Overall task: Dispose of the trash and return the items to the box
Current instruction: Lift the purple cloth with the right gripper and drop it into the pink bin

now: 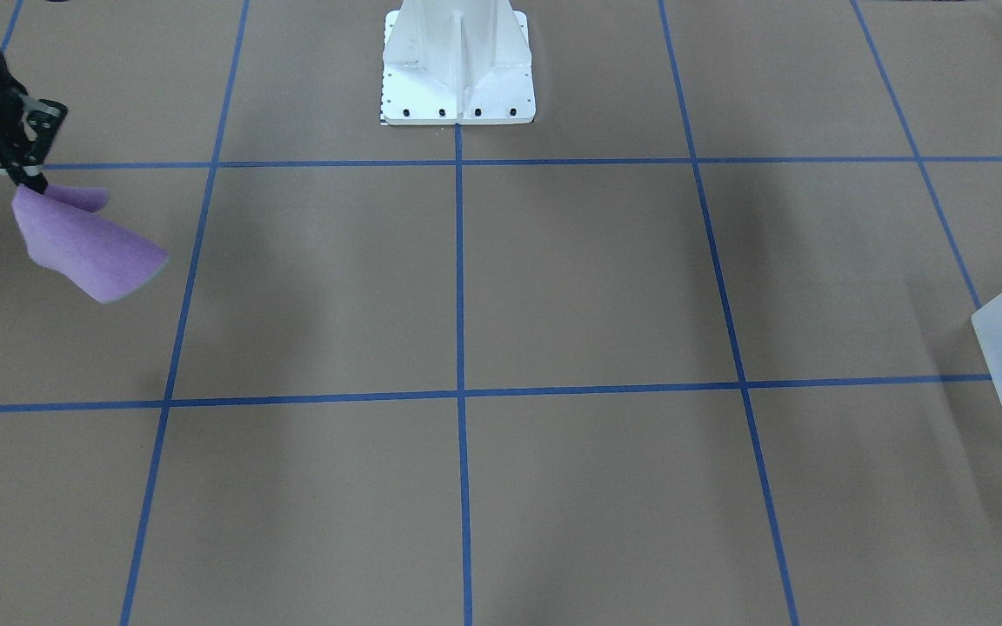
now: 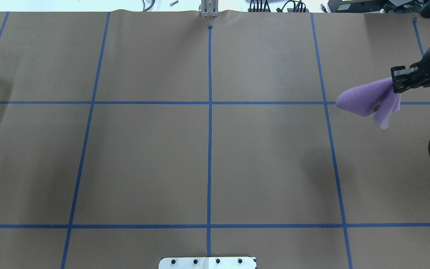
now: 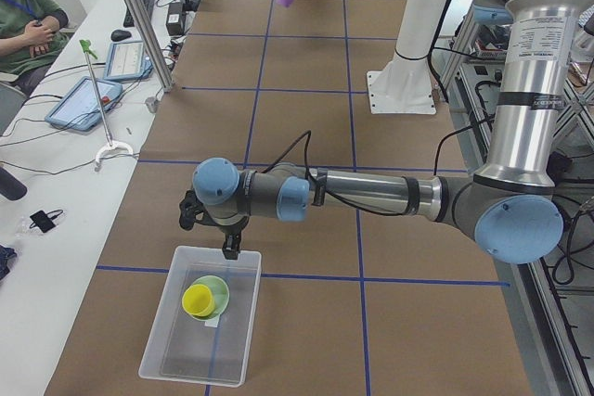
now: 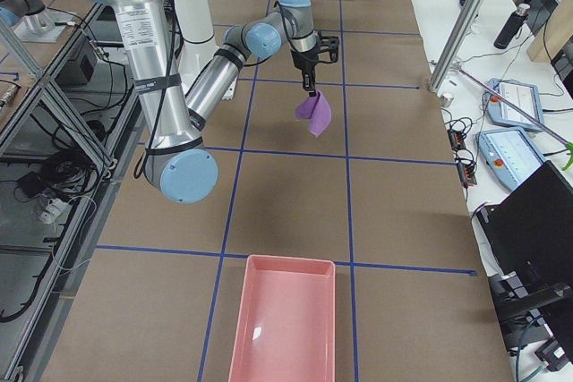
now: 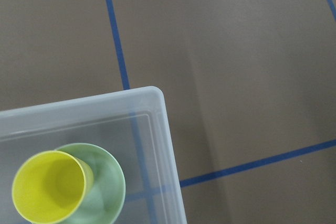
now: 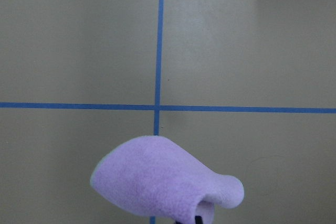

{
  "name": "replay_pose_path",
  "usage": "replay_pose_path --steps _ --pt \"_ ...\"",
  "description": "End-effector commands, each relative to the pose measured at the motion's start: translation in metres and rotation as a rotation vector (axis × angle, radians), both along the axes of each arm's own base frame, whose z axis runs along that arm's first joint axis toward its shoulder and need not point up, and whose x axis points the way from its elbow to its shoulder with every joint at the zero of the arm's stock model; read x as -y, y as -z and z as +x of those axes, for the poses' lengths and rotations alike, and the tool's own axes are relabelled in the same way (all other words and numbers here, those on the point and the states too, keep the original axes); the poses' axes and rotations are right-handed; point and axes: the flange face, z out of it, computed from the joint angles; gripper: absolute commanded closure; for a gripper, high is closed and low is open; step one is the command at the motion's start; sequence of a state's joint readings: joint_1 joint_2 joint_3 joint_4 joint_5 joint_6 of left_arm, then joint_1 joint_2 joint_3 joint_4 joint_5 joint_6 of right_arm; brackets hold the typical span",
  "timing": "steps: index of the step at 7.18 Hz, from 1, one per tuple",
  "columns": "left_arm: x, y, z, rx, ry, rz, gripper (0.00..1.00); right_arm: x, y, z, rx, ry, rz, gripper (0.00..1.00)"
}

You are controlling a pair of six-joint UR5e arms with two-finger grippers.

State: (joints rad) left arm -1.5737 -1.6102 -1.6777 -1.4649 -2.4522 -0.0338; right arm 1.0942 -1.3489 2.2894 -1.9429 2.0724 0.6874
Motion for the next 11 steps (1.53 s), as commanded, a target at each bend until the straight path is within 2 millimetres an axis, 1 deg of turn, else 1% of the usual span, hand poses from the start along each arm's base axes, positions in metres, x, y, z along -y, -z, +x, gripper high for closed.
replay_pose_path --steps 1,2,3,4,5,6,7,8,9,10,11 --pt "-0.09 0.016 -0.019 0.116 -0.088 0.022 0.01 -0.007 -0.059 0.088 -0.019 0.096 0.004 1.0" --pt "-0.09 0.011 -0.02 0.122 -0.117 0.048 0.01 -0.018 -0.097 0.138 -0.009 0.113 0.0 1.0" --pt "-0.091 0.009 -0.021 0.124 -0.117 0.074 0.01 -0.028 -0.138 0.182 -0.007 0.116 -0.011 1.0" --pt "-0.089 -0.001 -0.024 0.128 -0.106 0.109 0.01 -0.027 -0.185 0.228 0.008 0.144 0.001 1.0" --pt "-0.084 -0.016 -0.024 0.126 -0.106 0.107 0.01 -0.02 -0.247 0.275 0.043 0.177 0.01 1.0" --pt "-0.083 -0.018 -0.023 0.122 -0.107 0.112 0.01 -0.022 -0.288 0.314 0.049 0.184 0.015 1.0" --pt "-0.086 -0.023 -0.024 0.119 -0.105 0.098 0.01 -0.026 -0.333 0.329 0.048 0.192 -0.001 1.0" --pt "-0.085 -0.026 -0.024 0.119 -0.104 0.093 0.01 -0.024 -0.386 0.336 -0.042 0.202 0.022 1.0" --pt "-0.084 -0.026 -0.023 0.119 -0.105 0.093 0.01 -0.033 -0.439 0.334 -0.039 0.141 -0.051 1.0" --pt "-0.084 -0.026 -0.024 0.118 -0.103 0.093 0.01 -0.038 -0.466 0.328 -0.039 0.106 -0.043 1.0" --pt "-0.084 -0.026 -0.023 0.117 -0.105 0.093 0.01 -0.068 -0.497 0.304 -0.017 0.113 -0.089 0.78"
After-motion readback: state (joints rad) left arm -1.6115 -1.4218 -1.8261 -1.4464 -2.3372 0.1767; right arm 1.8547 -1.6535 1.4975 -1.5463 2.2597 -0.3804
